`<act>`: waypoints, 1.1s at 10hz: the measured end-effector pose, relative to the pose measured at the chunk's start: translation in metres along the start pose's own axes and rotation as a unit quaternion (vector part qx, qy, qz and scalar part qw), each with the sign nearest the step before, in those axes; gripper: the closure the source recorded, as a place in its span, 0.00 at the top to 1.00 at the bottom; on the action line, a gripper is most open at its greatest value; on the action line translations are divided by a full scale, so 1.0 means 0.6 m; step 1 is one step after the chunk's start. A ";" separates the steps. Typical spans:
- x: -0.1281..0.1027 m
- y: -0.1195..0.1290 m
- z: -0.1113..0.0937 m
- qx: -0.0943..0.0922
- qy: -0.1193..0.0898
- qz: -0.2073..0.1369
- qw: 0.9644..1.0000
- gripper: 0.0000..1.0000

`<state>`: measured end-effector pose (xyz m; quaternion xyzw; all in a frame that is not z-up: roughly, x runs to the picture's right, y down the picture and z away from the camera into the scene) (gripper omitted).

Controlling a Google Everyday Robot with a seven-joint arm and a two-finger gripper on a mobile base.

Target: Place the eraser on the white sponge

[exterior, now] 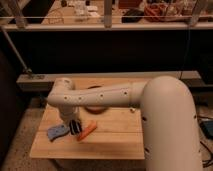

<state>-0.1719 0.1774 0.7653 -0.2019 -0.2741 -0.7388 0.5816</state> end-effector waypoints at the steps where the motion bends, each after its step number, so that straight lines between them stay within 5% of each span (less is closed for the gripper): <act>1: 0.001 -0.004 0.000 0.001 0.002 -0.002 1.000 0.00; 11: 0.012 -0.040 0.004 -0.005 0.011 -0.031 0.999 0.00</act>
